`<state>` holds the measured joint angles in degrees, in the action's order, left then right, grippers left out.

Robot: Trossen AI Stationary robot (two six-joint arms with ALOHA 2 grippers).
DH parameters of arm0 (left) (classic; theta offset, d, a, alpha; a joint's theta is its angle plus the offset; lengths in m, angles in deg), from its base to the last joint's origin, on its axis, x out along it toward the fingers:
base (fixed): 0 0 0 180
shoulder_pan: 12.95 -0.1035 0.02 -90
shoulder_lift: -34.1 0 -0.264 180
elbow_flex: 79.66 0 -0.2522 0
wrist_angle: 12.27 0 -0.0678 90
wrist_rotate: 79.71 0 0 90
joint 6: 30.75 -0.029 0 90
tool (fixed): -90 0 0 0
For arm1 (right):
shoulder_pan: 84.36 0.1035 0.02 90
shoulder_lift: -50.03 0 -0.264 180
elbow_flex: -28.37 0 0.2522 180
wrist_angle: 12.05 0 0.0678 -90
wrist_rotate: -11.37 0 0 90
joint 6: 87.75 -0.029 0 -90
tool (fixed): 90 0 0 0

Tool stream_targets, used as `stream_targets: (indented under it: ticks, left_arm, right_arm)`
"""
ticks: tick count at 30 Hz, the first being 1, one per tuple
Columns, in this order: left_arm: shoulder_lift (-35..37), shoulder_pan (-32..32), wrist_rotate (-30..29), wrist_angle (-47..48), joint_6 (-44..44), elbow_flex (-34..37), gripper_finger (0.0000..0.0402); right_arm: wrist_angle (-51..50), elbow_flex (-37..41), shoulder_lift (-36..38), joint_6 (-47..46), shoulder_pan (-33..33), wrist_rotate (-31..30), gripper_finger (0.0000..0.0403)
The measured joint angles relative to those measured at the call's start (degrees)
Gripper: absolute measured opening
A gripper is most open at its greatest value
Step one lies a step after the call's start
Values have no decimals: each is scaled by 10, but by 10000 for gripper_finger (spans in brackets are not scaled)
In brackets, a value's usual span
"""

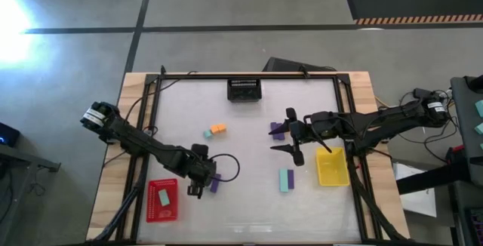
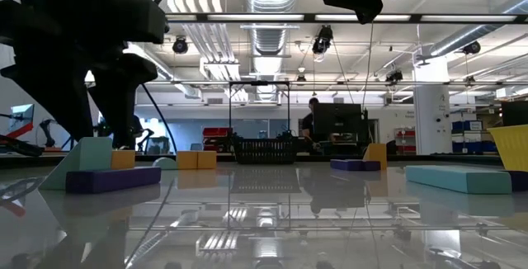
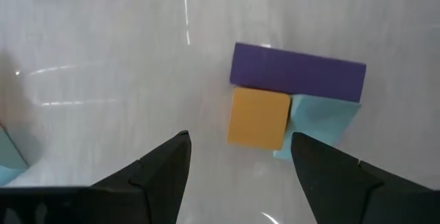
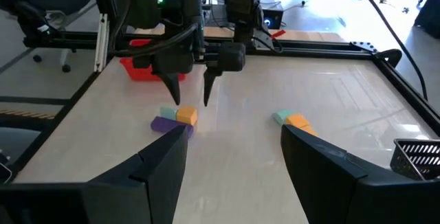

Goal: Sort & place blocks by color
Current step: Put the yellow block into the black bin

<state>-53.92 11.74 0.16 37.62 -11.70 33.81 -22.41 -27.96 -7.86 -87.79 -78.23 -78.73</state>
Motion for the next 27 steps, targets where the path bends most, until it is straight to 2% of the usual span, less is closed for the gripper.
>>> stream_targets:
  ticks: [13, 27]
  left_arm:
    - [0, 0, -3, -57, 1, 39, 235]
    - [-3, -2, -23, -93, 1, 46, 228]
  right_arm:
    - [-1, 2, 0, -4, 0, 0, 226]
    - [-1, 2, 0, -10, 0, 0, 226]
